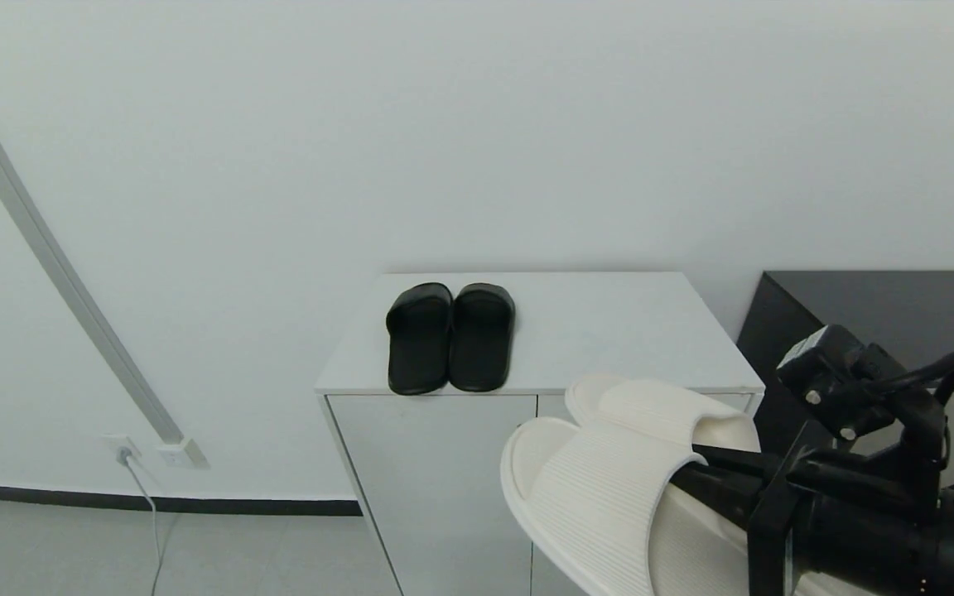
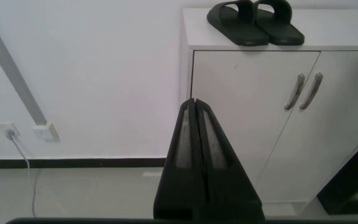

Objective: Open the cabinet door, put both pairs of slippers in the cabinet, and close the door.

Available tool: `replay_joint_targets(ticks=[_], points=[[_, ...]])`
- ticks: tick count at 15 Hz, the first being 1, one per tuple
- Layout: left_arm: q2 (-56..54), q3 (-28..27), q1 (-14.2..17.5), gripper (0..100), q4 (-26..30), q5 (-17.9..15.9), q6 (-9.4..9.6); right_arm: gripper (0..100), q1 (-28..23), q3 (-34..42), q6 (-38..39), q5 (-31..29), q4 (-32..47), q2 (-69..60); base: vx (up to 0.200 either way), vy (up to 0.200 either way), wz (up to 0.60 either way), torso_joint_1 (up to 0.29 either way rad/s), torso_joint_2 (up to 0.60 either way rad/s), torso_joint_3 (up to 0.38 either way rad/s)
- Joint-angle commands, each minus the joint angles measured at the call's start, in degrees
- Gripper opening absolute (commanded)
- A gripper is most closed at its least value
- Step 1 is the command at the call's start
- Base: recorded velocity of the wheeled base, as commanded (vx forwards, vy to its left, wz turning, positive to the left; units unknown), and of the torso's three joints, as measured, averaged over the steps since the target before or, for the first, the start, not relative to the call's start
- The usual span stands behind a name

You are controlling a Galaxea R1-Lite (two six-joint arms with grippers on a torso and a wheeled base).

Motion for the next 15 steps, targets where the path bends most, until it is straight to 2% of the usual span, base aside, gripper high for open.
replay_joint_targets(ticks=[1, 10, 15], points=[[0.0, 0.0, 0.0, 0, 0.0, 0.0, -0.10, 0, -0.1, 0.2, -0.1, -0.1, 0.1, 0.3, 0.000, 0.000, 0.00, 0.000, 0.00, 0.000], [0.0, 0.0, 0.0, 0, 0.0, 0.2, -0.10, 0, 0.0, 1.2, -1.8, 0.2, 0.0, 0.1, 0.000, 0.000, 0.00, 0.000, 0.00, 0.000], [0.0, 0.1, 0.0, 0, 0.0, 0.2, -0.01, 0, 0.2, 1.5, -2.0, 0.2, 0.0, -0.1, 0.000, 0.000, 0.00, -0.145, 0.34, 0.195]])
